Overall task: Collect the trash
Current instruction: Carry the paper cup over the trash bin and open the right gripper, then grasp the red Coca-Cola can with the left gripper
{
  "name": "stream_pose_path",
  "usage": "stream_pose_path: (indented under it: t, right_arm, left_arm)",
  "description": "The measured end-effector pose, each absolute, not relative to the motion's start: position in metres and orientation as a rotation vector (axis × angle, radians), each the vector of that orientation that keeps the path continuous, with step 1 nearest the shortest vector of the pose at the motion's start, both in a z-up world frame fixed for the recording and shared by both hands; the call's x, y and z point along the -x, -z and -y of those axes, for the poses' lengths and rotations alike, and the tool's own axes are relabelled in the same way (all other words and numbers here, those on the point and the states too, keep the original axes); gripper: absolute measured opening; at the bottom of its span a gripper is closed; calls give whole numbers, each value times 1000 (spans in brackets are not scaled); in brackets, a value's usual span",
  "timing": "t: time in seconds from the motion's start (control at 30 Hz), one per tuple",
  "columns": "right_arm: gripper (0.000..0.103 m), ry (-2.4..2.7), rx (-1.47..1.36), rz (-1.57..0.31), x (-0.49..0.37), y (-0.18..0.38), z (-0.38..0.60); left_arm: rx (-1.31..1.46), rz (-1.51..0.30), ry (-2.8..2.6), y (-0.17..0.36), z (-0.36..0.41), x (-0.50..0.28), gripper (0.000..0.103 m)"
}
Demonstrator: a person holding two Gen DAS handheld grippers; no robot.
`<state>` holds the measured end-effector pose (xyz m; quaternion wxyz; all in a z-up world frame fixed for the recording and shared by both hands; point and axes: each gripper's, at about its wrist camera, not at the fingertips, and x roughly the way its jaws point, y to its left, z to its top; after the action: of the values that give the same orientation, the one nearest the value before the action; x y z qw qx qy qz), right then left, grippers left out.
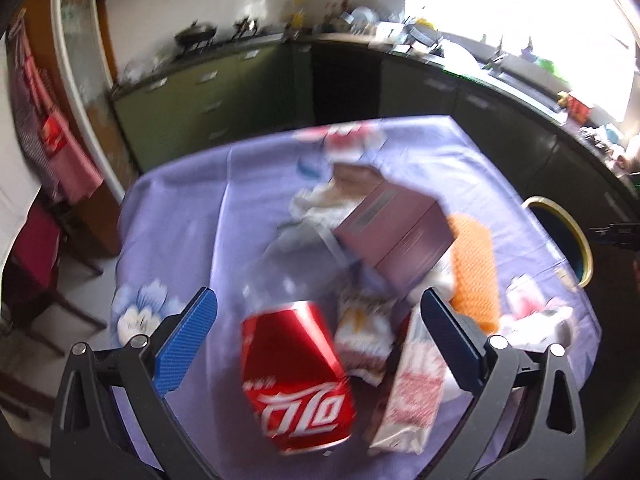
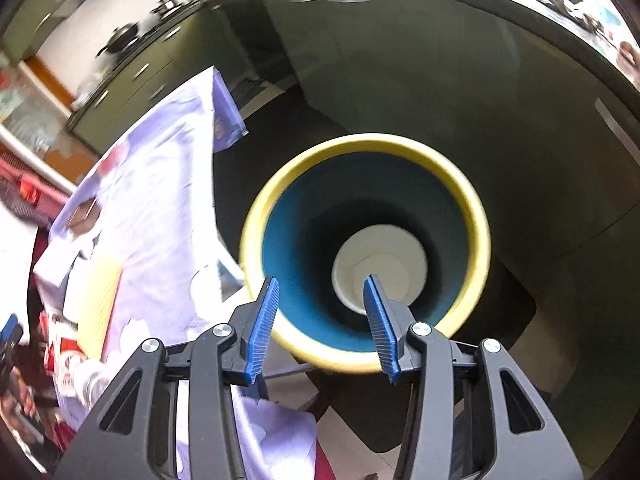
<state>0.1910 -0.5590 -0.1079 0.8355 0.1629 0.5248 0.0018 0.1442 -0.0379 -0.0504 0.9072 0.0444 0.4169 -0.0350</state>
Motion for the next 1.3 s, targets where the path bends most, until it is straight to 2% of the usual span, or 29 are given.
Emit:
stream_pose_path:
  t: [0.2,0.37,0.43,0.57,0.97,1.3]
  right_arm:
    - [46,-63,-303,-1113,-192,104,529]
    - [46,-78,-281,-1116,-198,107,515]
    - [46,-82,-281,-1119,-202,111,514]
    - [46,-90,-282,-1127,-206,117,512]
    - [47,-101,-292,-1137,-200,122,521]
    - [47,-116,-288,-1115,-194,120,519]
  left_arm:
    - [-63,-1046,3,84,12,-156,96]
    - [-66,-1123,16,102,14,-154,93]
    - [-66,-1146,20,107,14,-156,84]
    - [-42,-1190,20,118,11,-162,74]
    - [-68,-1190,14,119,7,-162,70]
    - [-99,-1093,60,76,15,-132,70]
